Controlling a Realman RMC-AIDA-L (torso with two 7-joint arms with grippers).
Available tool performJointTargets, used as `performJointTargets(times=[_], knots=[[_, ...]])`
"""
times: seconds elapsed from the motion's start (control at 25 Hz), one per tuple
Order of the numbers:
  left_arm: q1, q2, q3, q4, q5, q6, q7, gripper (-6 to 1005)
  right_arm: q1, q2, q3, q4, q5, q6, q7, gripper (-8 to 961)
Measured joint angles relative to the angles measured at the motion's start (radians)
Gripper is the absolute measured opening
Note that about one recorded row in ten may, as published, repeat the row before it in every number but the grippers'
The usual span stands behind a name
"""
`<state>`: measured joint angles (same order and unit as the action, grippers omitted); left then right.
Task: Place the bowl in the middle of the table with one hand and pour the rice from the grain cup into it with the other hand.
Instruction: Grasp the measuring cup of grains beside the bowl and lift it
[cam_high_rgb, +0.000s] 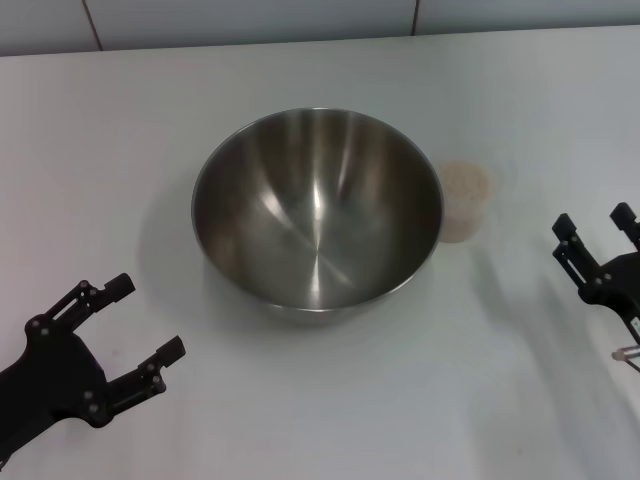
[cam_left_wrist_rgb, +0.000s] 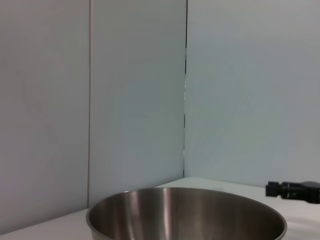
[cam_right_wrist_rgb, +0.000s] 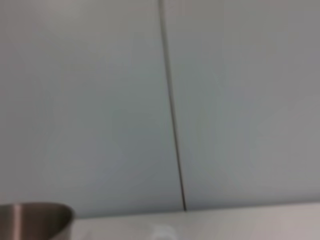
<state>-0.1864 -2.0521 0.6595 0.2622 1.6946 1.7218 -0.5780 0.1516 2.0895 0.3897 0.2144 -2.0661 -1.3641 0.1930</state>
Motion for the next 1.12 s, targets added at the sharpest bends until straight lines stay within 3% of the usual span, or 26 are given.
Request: performJointTargets(times=[0.56,1.12], knots=[[-0.001,0.000,-0.002,0.000,-0.001,0.009,0.000,869,0.032,0.001,0.008,0.009,0.000,0.051,-0.003,743],[0.004,-0.005,-0.003,0.000,-0.001,0.009,0.000,869,0.154,-0.002,0.029,-0.027,0.001,0.189,-0.004,738]])
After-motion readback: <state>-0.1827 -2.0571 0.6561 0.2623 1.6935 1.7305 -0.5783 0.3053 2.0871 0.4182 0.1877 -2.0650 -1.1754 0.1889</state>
